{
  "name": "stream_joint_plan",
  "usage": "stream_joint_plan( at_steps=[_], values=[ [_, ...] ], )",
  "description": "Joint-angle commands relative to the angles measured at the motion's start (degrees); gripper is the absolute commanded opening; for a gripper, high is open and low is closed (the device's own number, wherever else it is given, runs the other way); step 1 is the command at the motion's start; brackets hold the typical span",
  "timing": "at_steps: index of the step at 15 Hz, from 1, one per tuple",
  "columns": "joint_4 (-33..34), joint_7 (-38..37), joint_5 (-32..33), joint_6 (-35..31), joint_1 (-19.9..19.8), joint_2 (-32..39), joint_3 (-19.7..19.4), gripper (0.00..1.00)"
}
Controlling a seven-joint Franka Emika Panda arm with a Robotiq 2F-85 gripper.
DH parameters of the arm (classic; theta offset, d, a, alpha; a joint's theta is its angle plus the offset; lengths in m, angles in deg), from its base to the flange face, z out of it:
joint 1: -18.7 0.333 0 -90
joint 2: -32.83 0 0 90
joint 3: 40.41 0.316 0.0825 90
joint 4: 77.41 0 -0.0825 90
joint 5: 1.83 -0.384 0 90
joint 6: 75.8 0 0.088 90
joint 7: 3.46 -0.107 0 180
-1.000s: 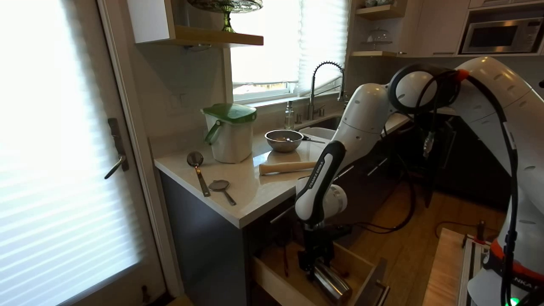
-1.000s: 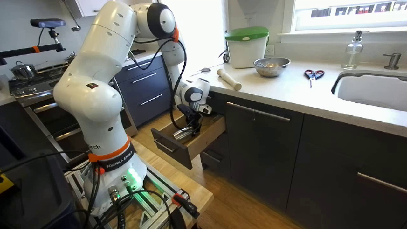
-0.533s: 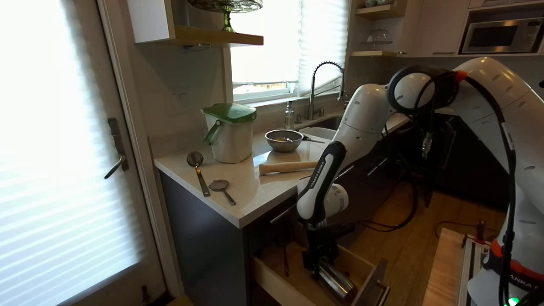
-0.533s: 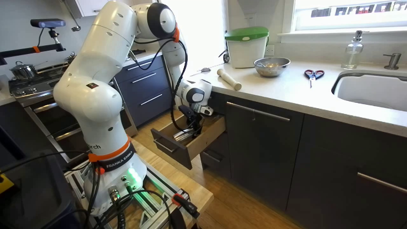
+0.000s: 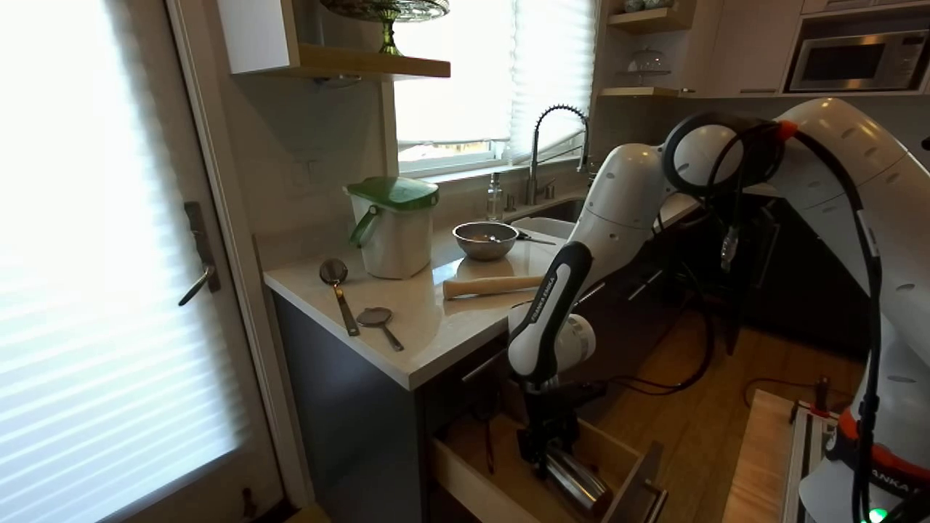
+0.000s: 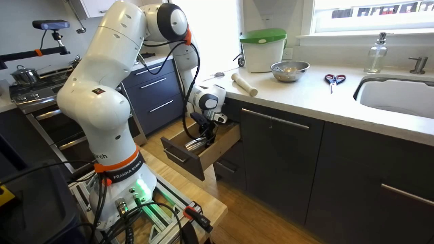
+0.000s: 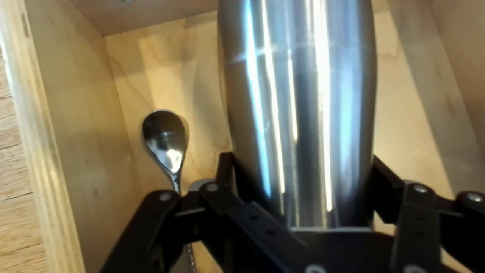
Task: Transfer the silver cup to the open drawer
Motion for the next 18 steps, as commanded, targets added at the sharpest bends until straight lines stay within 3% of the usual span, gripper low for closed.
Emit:
stream_joint_plan(
  at_steps=[1, 3, 8, 18],
  values=[
    [1.1, -1.5, 1.6, 2.0, -0.2, 0.7, 0.0, 0.61],
    [1.2, -1.5, 1.6, 2.1, -0.2, 0.6, 0.1, 0.67],
    [0.9, -1.4, 1.4, 2.1, -0.2, 0.0, 0.4, 1.0],
    [-0.5, -2.5, 1.5, 1.6, 0.4, -3.1, 0.0, 1.0]
  ],
)
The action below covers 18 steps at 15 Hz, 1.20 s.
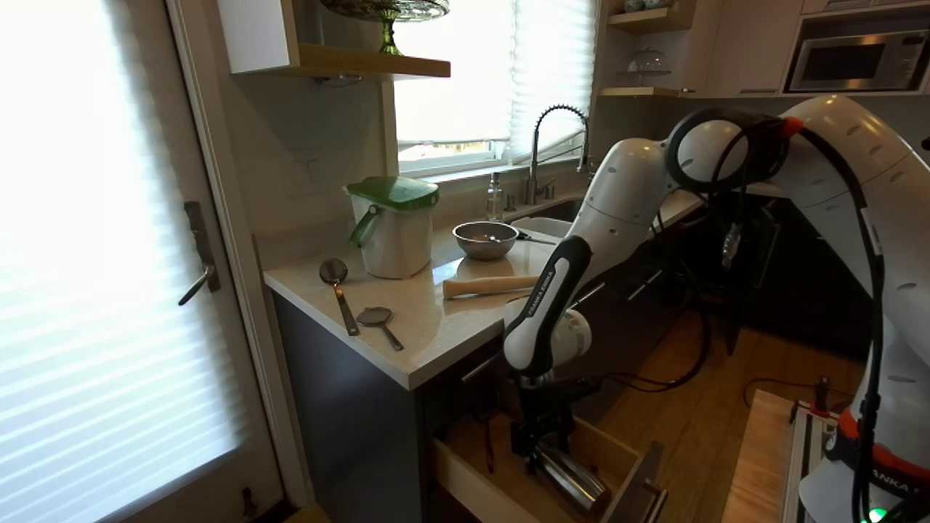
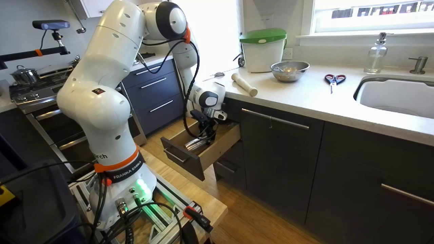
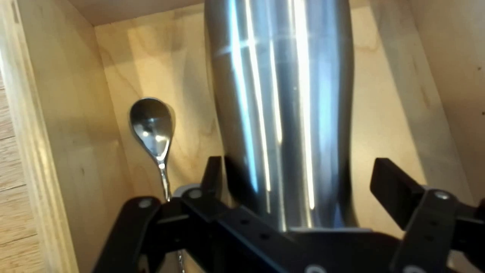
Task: Transfer the silver cup to the open drawer
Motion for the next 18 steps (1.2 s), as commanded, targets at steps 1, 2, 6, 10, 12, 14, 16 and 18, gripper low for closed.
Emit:
stream_joint_plan(
  at_steps=[1, 2, 6, 10, 12, 14, 16, 18],
  values=[
    [-1.9, -2.7, 1.6, 0.6, 0.5, -3.0, -0.6, 1.0],
    [-2.3, -3.0, 1.5, 0.4, 0.5, -3.7, -0.7, 1.0],
    [-5.1, -5.3, 2.8, 0.5, 1.7, -7.6, -1.9, 1.0],
    [-10.5, -5.9, 3.7, -1.4, 1.8, -13.8, -1.9, 1.0],
    [-13.2, -5.5, 3.6, -2.1, 1.5, -17.2, -1.5, 1.0],
    [-15.8, -4.4, 3.0, -2.3, 0.9, -21.0, -0.7, 1.0],
    [-18.5, -2.5, 2.1, -3.4, 0.2, -25.1, 0.4, 1.0],
    [-21.3, -1.6, 3.0, -5.2, 0.6, -29.8, 0.7, 1.0]
  ],
)
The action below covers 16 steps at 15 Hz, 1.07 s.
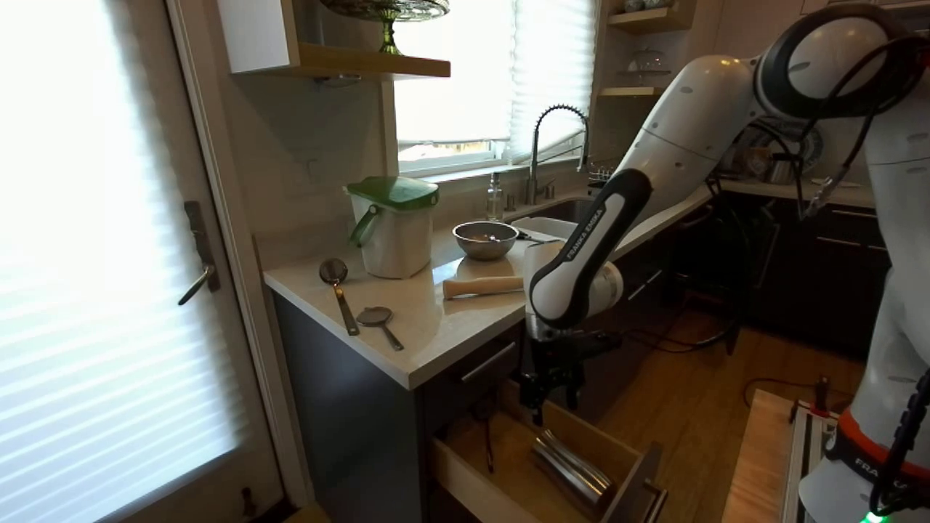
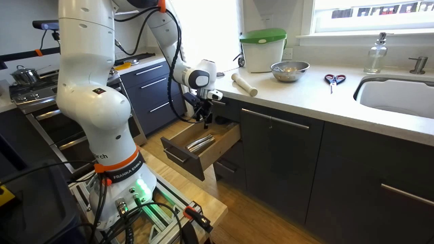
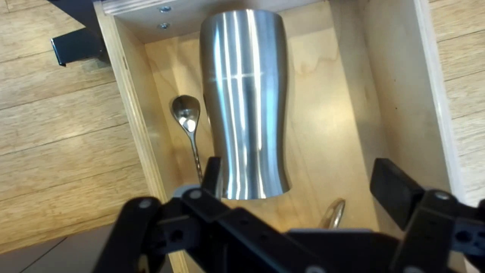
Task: Transfer the silver cup to the open drawer
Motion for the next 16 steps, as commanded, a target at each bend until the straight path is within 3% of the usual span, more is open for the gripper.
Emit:
stream_joint_plan(
  at_steps=[1, 9, 16],
  values=[
    [-7.7, 1.9, 1.2, -4.3, 0.0, -10.2, 1.3, 1.0],
    [-13.0, 3.0, 4.4, -7.7, 1.0, -24.1, 3.6, 1.0],
    [-19.0, 6.9, 2.4, -17.0, 3.2, -34.9, 5.0, 1.0]
  ],
)
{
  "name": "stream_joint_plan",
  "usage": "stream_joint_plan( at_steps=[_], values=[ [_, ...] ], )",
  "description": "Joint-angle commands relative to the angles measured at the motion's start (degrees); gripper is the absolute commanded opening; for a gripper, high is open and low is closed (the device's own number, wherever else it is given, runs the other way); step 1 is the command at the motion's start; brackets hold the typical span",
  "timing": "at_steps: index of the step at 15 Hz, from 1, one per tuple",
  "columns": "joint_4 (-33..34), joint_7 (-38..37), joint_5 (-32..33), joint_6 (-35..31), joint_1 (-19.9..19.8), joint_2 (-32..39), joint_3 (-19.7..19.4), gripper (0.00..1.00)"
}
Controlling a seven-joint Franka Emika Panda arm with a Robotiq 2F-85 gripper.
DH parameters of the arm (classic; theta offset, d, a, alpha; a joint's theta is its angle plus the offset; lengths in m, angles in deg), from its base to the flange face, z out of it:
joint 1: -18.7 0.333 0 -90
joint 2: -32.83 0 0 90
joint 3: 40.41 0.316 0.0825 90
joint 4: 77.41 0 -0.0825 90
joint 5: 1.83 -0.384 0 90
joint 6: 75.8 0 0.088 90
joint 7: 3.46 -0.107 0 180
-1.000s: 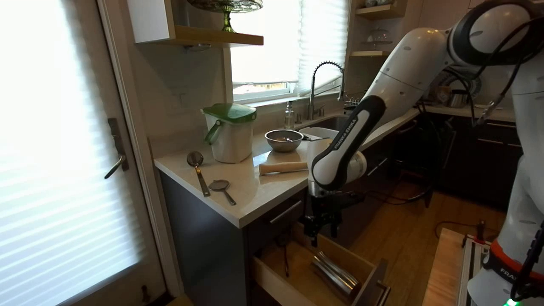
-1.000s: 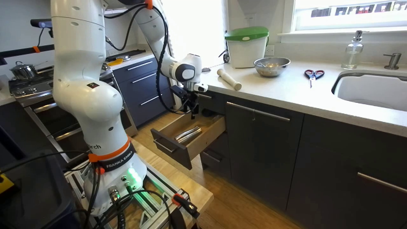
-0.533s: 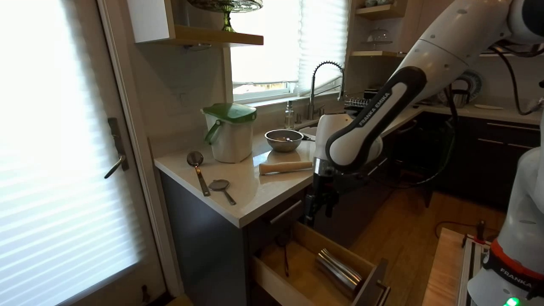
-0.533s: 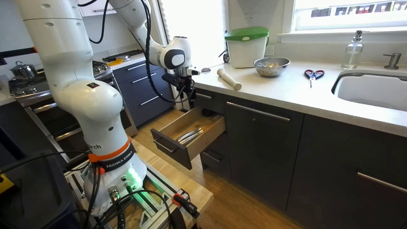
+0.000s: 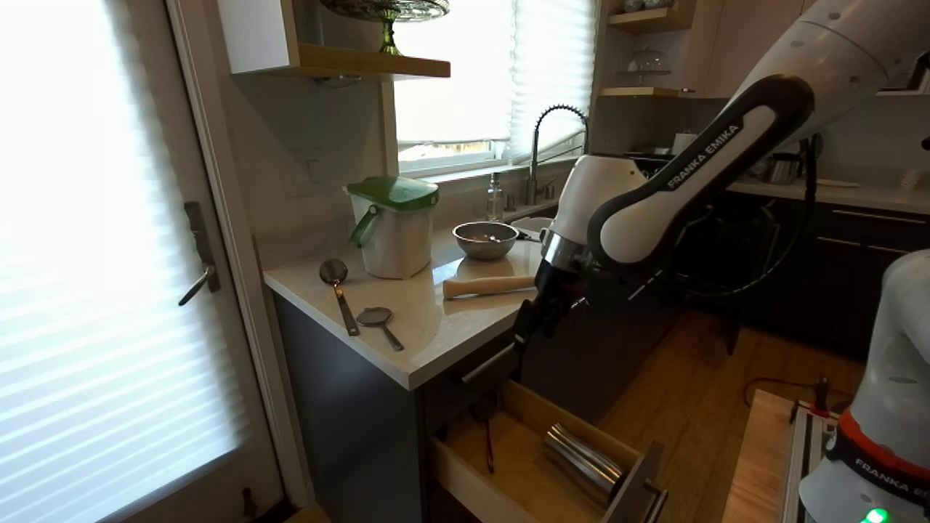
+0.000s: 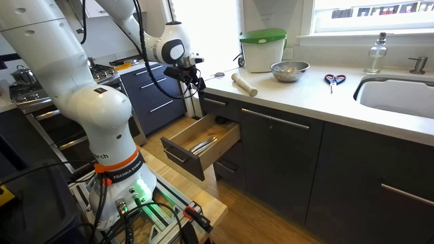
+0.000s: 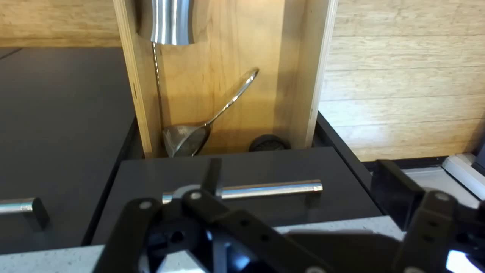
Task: Transfer the silver cup to the open drawer
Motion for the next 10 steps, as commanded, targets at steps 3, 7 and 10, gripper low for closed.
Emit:
stream_joint_plan(
  at_steps=[3, 7, 10],
  values=[
    [-6.9, 4.0, -1.0, -6.1, 2.9, -9.6, -0.5, 1.0],
    [-5.3, 3.5, 0.2, -4.9, 3.2, -8.9, -0.6, 1.0],
    [-5.7, 3.8, 0.2, -4.9, 3.5, -9.7, -0.8, 1.0]
  ],
)
